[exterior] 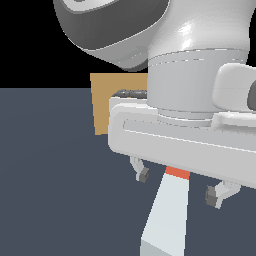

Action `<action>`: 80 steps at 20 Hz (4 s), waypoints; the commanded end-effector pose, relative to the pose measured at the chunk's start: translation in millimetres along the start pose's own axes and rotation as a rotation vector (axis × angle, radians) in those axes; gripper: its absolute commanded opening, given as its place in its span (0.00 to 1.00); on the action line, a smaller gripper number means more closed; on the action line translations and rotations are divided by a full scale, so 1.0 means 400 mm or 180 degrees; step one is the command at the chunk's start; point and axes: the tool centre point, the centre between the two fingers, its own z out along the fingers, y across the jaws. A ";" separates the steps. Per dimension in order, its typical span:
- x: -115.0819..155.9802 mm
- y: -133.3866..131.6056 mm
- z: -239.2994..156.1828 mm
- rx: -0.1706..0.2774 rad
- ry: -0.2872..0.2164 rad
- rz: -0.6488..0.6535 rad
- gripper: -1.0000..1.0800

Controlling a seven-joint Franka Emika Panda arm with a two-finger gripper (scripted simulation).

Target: Insert the peg into the horizontal hole in a box.

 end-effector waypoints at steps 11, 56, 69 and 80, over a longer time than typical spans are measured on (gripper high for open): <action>0.001 -0.003 0.113 0.0005 0.0000 -0.0004 0.96; 0.373 -0.325 -0.072 0.0003 -0.0001 -0.1710 0.00; 0.374 -0.328 -0.071 0.0009 0.0000 -0.1710 0.00; 0.521 -0.419 -0.075 0.0001 0.0004 -0.1710 0.00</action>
